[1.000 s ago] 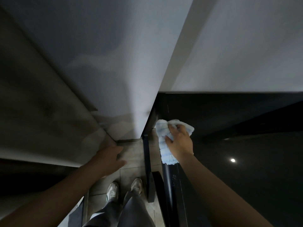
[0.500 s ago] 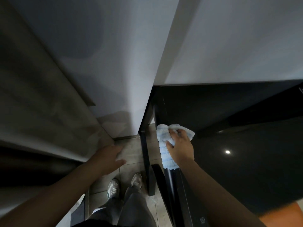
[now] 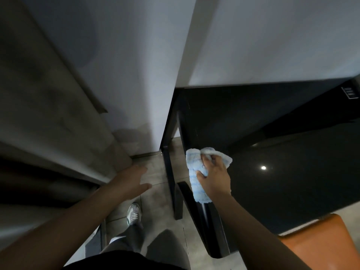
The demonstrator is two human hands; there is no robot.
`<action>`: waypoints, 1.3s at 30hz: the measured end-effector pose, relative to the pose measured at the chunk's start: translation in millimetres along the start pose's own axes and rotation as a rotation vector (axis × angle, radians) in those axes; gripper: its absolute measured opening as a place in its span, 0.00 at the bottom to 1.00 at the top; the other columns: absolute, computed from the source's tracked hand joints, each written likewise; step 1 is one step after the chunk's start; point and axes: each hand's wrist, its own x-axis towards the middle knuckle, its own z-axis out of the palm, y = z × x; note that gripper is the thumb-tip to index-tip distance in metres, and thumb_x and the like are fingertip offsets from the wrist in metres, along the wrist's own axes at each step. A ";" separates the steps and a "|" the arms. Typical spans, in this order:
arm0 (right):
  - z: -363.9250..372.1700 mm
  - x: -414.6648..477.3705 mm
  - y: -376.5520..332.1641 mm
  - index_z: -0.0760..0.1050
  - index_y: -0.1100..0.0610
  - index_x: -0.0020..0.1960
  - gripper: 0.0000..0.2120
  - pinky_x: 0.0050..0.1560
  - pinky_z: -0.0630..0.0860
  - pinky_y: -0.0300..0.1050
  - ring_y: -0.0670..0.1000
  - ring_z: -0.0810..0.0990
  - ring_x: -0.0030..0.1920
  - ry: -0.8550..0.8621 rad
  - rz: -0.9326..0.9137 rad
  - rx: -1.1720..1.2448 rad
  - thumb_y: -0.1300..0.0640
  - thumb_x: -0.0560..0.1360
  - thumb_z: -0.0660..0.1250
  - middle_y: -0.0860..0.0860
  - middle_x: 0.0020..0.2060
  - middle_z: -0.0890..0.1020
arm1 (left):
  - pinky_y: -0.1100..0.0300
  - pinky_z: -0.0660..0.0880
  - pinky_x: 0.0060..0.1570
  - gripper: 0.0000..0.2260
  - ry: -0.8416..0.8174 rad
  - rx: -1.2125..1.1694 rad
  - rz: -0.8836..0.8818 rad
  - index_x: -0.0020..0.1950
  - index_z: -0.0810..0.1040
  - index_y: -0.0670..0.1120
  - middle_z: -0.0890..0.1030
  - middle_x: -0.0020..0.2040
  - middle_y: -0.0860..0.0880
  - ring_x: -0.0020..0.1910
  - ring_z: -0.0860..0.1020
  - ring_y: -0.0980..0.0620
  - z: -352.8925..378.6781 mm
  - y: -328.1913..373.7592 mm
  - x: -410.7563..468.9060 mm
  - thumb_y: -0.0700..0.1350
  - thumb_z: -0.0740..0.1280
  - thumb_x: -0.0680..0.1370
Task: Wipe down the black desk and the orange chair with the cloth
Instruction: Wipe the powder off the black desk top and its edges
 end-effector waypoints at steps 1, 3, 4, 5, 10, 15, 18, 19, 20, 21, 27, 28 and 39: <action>1.4 -3.5 0.8 0.61 0.45 0.74 0.29 0.52 0.78 0.43 0.48 0.67 0.66 -0.003 0.002 -0.009 0.48 0.75 0.66 0.49 0.68 0.64 | 0.64 0.60 0.66 0.29 -0.002 -0.003 -0.009 0.76 0.61 0.50 0.64 0.75 0.48 0.74 0.62 0.51 2.9 1.6 -0.4 0.57 0.64 0.77; 4.0 -11.4 2.8 0.60 0.44 0.74 0.30 0.50 0.78 0.43 0.48 0.67 0.67 -0.011 0.007 -0.014 0.47 0.75 0.66 0.49 0.68 0.64 | 0.63 0.60 0.66 0.30 -0.001 0.012 -0.024 0.76 0.61 0.50 0.63 0.75 0.48 0.73 0.62 0.50 8.3 6.3 -2.3 0.58 0.64 0.78; 5.2 -15.4 4.3 0.60 0.44 0.75 0.30 0.50 0.78 0.43 0.48 0.66 0.67 -0.015 0.006 -0.018 0.47 0.75 0.66 0.49 0.68 0.63 | 0.62 0.60 0.67 0.30 0.002 0.023 -0.029 0.76 0.60 0.50 0.63 0.75 0.48 0.73 0.62 0.50 11.3 9.0 -3.7 0.58 0.64 0.78; 6.5 -19.9 6.7 0.59 0.44 0.75 0.31 0.50 0.78 0.43 0.49 0.65 0.68 -0.017 0.001 -0.021 0.47 0.75 0.66 0.50 0.69 0.63 | 0.62 0.60 0.67 0.30 0.003 0.034 -0.032 0.76 0.60 0.50 0.63 0.75 0.48 0.73 0.62 0.50 14.8 12.3 -5.1 0.58 0.63 0.78; 12.7 -47.9 20.8 0.61 0.45 0.75 0.32 0.46 0.78 0.43 0.51 0.66 0.68 -0.014 -0.016 -0.033 0.48 0.74 0.67 0.50 0.69 0.64 | 0.59 0.66 0.65 0.28 -0.011 0.064 -0.024 0.73 0.65 0.48 0.69 0.71 0.47 0.69 0.68 0.48 33.0 35.0 -9.6 0.58 0.64 0.77; 19.5 -85.0 37.8 0.62 0.44 0.74 0.31 0.42 0.77 0.43 0.51 0.67 0.66 -0.015 -0.025 -0.041 0.48 0.73 0.68 0.51 0.69 0.64 | 0.58 0.69 0.61 0.28 -0.023 0.066 -0.036 0.73 0.65 0.47 0.71 0.67 0.45 0.65 0.71 0.46 55.1 53.8 -19.4 0.57 0.64 0.77; 21.1 -105.5 48.6 0.64 0.45 0.73 0.30 0.42 0.77 0.43 0.51 0.68 0.66 -0.017 -0.035 -0.040 0.48 0.73 0.68 0.51 0.68 0.65 | 0.58 0.68 0.64 0.28 -0.032 0.054 -0.029 0.75 0.63 0.47 0.69 0.70 0.46 0.67 0.69 0.46 69.3 64.6 -27.4 0.56 0.64 0.78; 21.5 -112.2 52.0 0.65 0.45 0.73 0.30 0.41 0.77 0.43 0.52 0.68 0.65 -0.014 -0.038 -0.031 0.48 0.72 0.69 0.51 0.68 0.66 | 0.58 0.67 0.65 0.29 -0.030 0.051 -0.026 0.75 0.62 0.48 0.68 0.71 0.46 0.69 0.68 0.47 73.5 67.7 -30.1 0.56 0.64 0.78; 22.1 -119.3 55.6 0.66 0.46 0.72 0.30 0.42 0.77 0.43 0.52 0.69 0.65 -0.009 -0.041 -0.026 0.48 0.72 0.69 0.52 0.68 0.67 | 0.58 0.66 0.66 0.29 -0.027 0.052 -0.019 0.76 0.61 0.48 0.67 0.72 0.46 0.69 0.67 0.47 77.2 71.0 -32.5 0.56 0.64 0.78; 23.1 -126.4 59.4 0.66 0.46 0.72 0.30 0.42 0.77 0.43 0.52 0.69 0.65 -0.006 -0.043 -0.027 0.48 0.72 0.70 0.52 0.68 0.67 | 0.58 0.66 0.66 0.29 -0.023 0.056 -0.010 0.76 0.61 0.48 0.67 0.72 0.47 0.70 0.67 0.47 80.6 73.9 -34.2 0.56 0.64 0.78; 28.0 -167.0 79.8 0.65 0.45 0.72 0.29 0.48 0.79 0.44 0.51 0.66 0.67 -0.011 -0.047 -0.015 0.47 0.73 0.68 0.51 0.70 0.64 | 0.54 0.69 0.64 0.26 0.039 0.076 0.052 0.72 0.66 0.47 0.71 0.69 0.46 0.66 0.71 0.46 94.6 92.6 -39.6 0.56 0.64 0.77; 27.9 -173.3 82.3 0.65 0.45 0.72 0.29 0.49 0.78 0.44 0.51 0.66 0.67 -0.010 -0.049 -0.012 0.47 0.73 0.68 0.51 0.69 0.64 | 0.54 0.69 0.63 0.26 0.042 0.084 0.059 0.73 0.66 0.48 0.70 0.69 0.47 0.65 0.71 0.46 96.2 95.4 -40.6 0.56 0.64 0.77; -6.7 -224.5 112.9 0.69 0.46 0.71 0.26 0.53 0.77 0.42 0.46 0.75 0.56 0.017 0.009 0.173 0.50 0.73 0.66 0.46 0.63 0.70 | 0.54 0.66 0.68 0.28 0.032 0.125 0.096 0.76 0.61 0.50 0.67 0.73 0.48 0.70 0.67 0.47 112.7 107.0 -56.0 0.55 0.64 0.78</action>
